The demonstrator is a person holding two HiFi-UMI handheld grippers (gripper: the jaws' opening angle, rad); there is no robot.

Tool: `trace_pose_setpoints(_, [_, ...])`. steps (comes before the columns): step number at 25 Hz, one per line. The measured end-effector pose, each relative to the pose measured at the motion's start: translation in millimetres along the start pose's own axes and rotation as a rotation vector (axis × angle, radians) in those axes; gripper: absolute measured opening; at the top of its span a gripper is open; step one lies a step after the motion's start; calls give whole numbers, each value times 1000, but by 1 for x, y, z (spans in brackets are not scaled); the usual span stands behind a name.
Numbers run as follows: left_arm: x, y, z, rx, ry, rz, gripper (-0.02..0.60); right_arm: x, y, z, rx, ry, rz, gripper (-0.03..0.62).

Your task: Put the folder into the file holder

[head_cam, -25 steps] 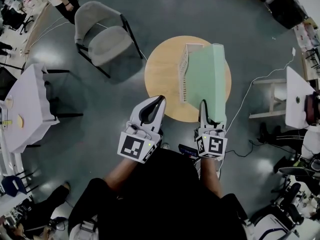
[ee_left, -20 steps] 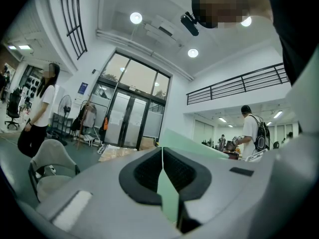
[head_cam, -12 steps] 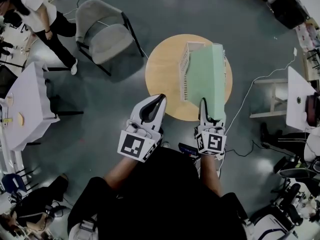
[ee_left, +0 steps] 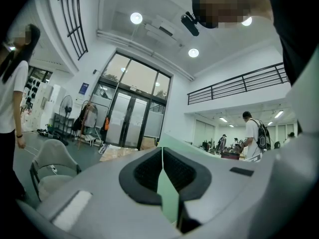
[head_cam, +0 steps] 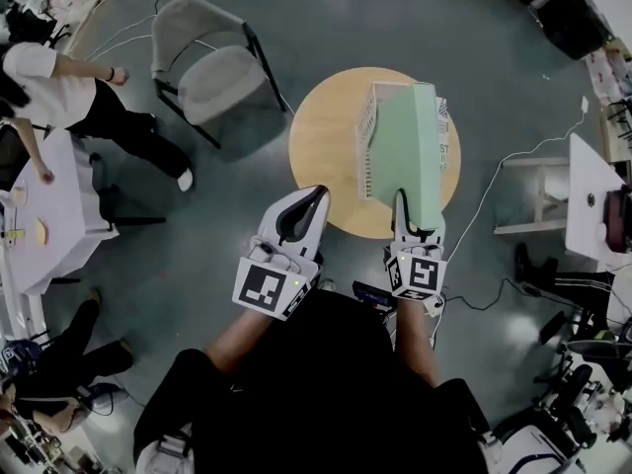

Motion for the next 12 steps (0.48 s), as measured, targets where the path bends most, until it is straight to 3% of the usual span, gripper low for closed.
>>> trace_pose_setpoints(12, [1,5,3,9,-8,5,11,-8,2,-9,12,24,12,150])
Point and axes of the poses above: the fingertips, and each gripper's own axes: z backward along the fingers, y to its left, x out of its top, the point moved 1 cm from there along z, backward along the fingers, and after that the axes turned 10 degrees about z, right-handed, at the moved point
